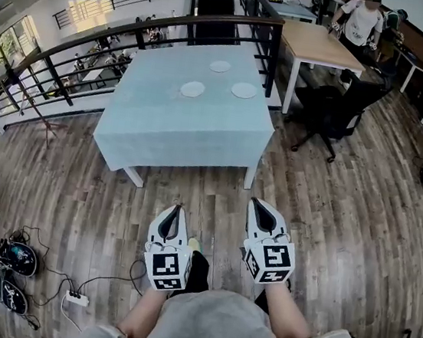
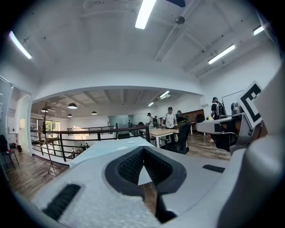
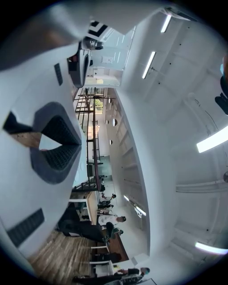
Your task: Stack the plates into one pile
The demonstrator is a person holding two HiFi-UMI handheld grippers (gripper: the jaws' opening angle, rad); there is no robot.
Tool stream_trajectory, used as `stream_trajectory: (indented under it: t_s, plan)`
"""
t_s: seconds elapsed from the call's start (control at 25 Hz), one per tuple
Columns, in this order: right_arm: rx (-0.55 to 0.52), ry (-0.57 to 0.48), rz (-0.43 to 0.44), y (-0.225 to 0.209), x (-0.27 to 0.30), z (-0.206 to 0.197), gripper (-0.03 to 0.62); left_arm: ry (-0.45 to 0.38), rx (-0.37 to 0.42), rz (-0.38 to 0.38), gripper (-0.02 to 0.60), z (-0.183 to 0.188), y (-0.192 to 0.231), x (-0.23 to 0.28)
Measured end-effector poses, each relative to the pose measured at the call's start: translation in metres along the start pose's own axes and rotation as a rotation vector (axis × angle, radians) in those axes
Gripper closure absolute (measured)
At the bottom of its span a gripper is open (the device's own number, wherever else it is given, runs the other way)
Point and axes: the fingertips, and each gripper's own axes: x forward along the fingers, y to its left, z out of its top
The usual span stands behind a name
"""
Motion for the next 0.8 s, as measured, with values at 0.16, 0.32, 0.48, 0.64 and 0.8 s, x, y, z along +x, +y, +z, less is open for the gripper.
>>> stream_trajectory:
  t_s: [0.16,0.32,0.48,0.64,0.8]
  plan:
    - [0.015,0.018,0.014,-0.004,0.027,-0.003,0.568,0.001,-0.011,0.000,0.566,-0.003,0.013,0.026]
    - [0.020,0.028,0.015,-0.011,0.058,-0.003,0.568,0.006,-0.017,-0.007,0.566,-0.001,0.025,0.058]
    - [0.023,0.036,0.020,-0.014,0.094,-0.001,0.568,0.010,-0.014,-0.021,0.566,0.003,0.041,0.093]
    - [0.032,0.034,0.010,-0.019,0.126,0.007,0.568,0.015,-0.016,-0.035,0.566,0.007,0.056,0.122]
    - [0.019,0.037,0.003,-0.020,0.157,0.012,0.568,0.012,-0.023,-0.044,0.566,0.011,0.072,0.147]
